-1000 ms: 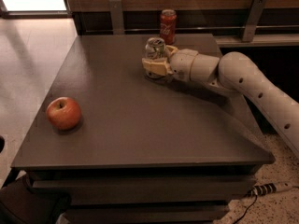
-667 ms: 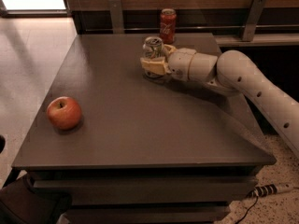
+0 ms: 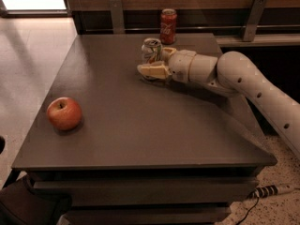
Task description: Place 7up can upright
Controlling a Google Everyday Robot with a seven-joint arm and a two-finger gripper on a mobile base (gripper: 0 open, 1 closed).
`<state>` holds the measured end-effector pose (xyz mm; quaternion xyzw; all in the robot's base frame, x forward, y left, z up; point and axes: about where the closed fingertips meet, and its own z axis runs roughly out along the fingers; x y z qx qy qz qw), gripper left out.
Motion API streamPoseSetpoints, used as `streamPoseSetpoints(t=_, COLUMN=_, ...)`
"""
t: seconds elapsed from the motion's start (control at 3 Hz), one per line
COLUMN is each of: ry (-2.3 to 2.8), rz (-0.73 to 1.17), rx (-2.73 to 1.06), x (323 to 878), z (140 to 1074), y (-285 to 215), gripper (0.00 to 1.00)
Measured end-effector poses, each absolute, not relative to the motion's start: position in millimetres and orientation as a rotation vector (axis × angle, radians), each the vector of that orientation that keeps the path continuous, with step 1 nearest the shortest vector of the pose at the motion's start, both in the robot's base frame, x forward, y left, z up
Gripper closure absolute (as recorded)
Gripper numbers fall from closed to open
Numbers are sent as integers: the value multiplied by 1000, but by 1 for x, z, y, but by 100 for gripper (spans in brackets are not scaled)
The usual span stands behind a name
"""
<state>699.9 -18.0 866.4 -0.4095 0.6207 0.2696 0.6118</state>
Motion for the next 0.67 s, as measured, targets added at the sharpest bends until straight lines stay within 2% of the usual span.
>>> streamPoseSetpoints(t=0.33, ry=1431, rz=624, rx=-946, x=700, z=866, y=-17, gripper=0)
streamPoseSetpoints(t=0.67, ry=1431, rz=624, rx=-946, x=700, z=866, y=-17, gripper=0)
